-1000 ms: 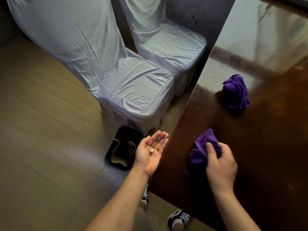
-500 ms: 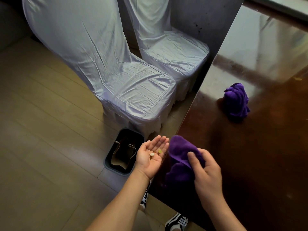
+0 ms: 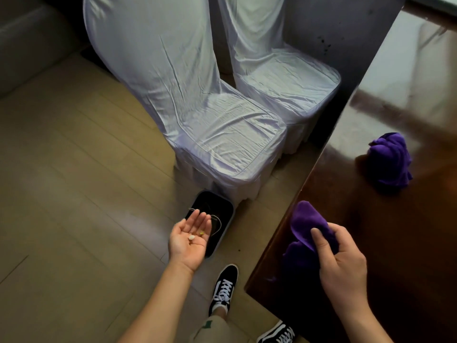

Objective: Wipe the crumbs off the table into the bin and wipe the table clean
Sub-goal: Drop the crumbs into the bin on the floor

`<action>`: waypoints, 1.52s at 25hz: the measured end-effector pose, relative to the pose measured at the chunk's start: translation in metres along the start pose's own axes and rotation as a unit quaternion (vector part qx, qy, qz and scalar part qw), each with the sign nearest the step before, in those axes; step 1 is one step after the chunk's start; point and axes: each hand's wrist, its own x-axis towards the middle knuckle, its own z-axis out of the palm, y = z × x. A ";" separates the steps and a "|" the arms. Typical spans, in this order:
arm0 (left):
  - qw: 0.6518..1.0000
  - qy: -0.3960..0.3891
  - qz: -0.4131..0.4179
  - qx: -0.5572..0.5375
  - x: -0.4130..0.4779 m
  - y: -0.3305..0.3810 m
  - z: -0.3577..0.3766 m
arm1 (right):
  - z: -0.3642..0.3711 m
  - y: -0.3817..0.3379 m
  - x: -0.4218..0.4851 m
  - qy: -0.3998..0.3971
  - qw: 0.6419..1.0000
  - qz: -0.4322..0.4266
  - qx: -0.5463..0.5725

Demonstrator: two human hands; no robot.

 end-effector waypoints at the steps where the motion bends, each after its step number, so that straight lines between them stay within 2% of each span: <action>1: 0.999 0.027 0.015 0.022 0.007 0.010 -0.006 | 0.001 0.005 0.002 -0.002 0.999 -0.013 -0.033; 5: 0.989 0.094 0.055 0.100 0.038 0.033 -0.018 | 0.008 0.022 0.002 -0.008 0.992 -0.059 -0.113; 9: 0.974 0.113 0.074 0.182 0.065 0.030 -0.023 | 0.018 0.033 0.001 0.007 0.986 -0.106 -0.132; 13: 0.955 0.129 0.086 0.252 0.084 0.020 -0.027 | 0.024 0.038 0.005 0.007 0.987 -0.104 -0.123; 22: 0.928 0.139 0.099 0.330 0.101 0.013 -0.028 | 0.026 0.039 0.001 0.039 0.988 -0.102 -0.112; 28: 0.913 0.131 0.126 0.366 0.105 0.008 -0.027 | 0.027 0.047 0.002 0.035 0.987 -0.114 -0.104; 38: 0.891 0.127 0.121 0.419 0.106 0.000 -0.010 | 0.028 0.043 0.003 0.029 0.989 -0.107 -0.098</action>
